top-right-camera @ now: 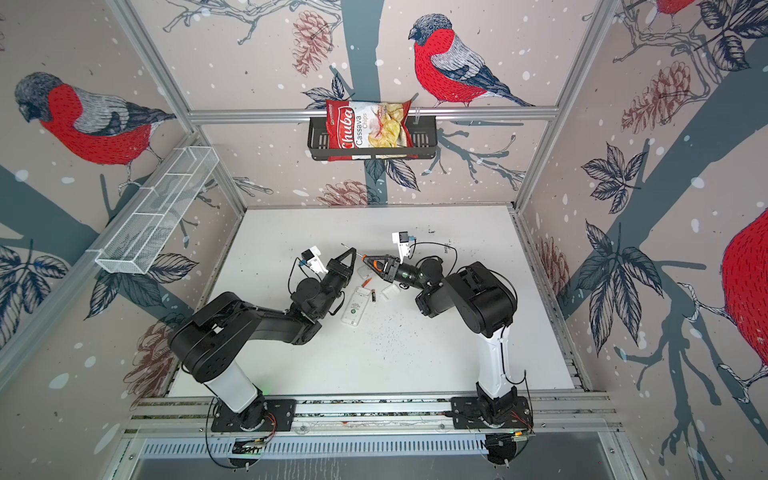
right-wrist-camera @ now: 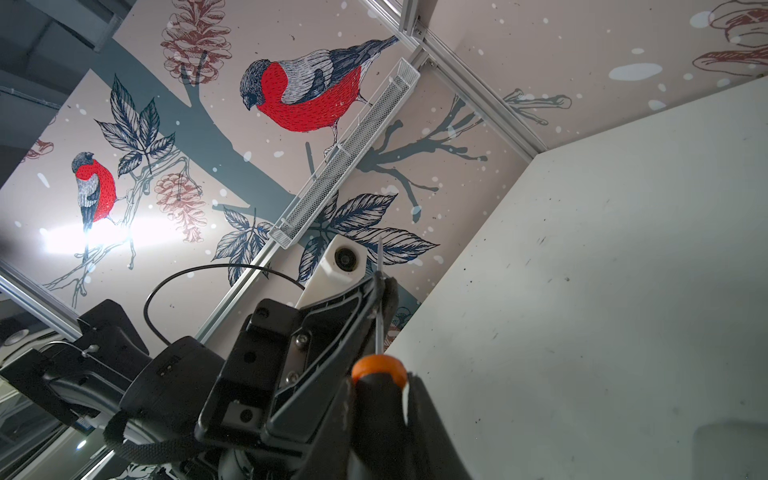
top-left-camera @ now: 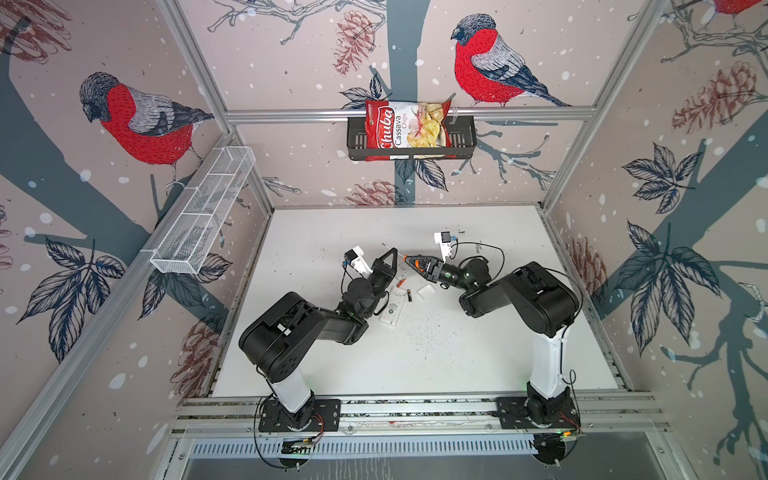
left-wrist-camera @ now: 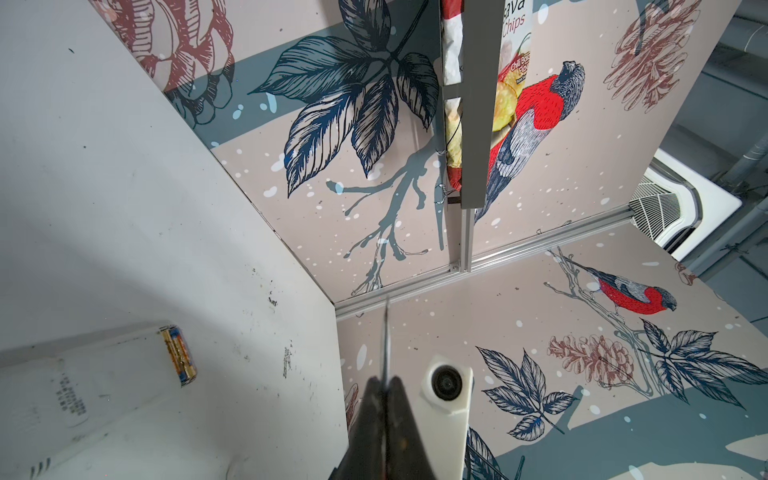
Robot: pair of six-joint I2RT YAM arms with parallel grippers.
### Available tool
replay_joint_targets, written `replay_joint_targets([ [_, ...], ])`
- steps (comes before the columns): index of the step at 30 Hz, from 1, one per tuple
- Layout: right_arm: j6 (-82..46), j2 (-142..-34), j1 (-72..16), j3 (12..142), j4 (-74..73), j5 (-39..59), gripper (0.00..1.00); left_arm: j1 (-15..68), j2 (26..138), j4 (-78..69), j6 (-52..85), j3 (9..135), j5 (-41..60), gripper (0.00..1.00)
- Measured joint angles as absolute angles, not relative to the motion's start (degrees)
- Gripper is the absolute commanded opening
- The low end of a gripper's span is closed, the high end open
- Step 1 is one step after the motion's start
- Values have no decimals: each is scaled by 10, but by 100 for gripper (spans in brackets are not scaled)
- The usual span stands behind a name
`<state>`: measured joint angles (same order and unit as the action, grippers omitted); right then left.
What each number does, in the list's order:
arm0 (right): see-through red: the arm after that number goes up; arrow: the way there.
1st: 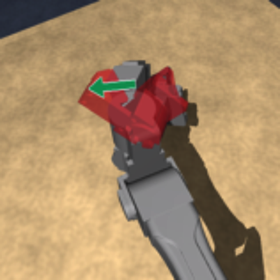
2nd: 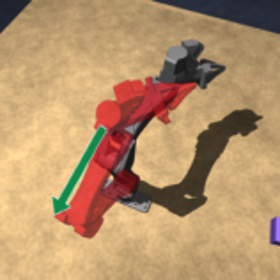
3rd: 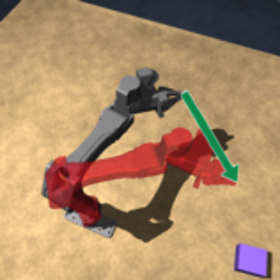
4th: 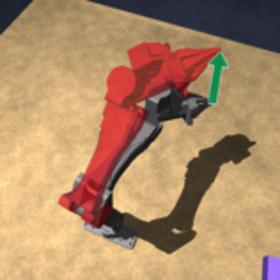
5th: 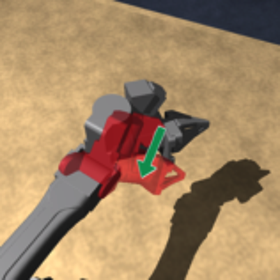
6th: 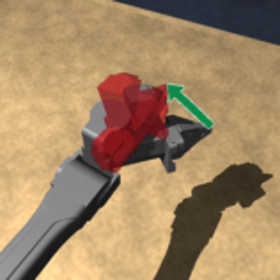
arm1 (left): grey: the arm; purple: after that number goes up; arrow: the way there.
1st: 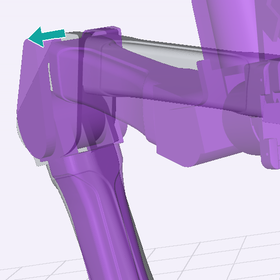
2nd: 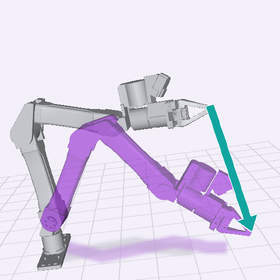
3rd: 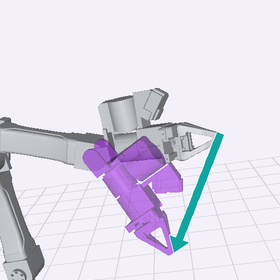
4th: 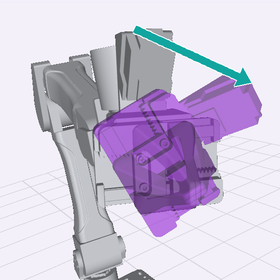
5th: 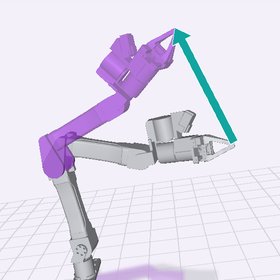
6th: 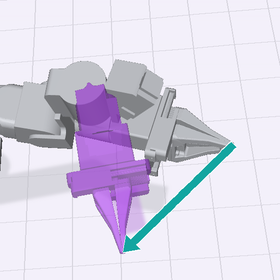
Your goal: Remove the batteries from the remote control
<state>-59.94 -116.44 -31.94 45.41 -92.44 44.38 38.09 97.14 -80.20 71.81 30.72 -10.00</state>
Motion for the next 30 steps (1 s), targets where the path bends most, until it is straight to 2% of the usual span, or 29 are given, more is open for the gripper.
replay_joint_targets([
  [4,-600,-1162,-318,453,-924,439,25,382,972,-804,718,307,-100,0],
  [12,-599,-1161,-318,451,-924,448,4,384,978,-816,720,307,-108,0],
  [16,-599,-1160,-316,449,-925,449,0,384,979,-816,720,307,-105,0],
  [17,-599,-1159,-314,449,-924,451,0,384,979,-816,719,307,-104,11],
  [21,-596,-1141,-302,441,-917,452,0,385,974,-818,704,305,-90,70],
  [22,-589,-1133,-297,439,-911,452,0,385,969,-817,695,302,-89,83],
  [23,-582,-1124,-292,438,-903,452,0,386,963,-817,685,300,-87,91],
  [24,-573,-1113,-288,435,-887,452,0,386,954,-814,674,297,-84,97],
  [30,-489,-1026,-250,413,-722,461,0,381,859,-749,575,279,-70,97],
])
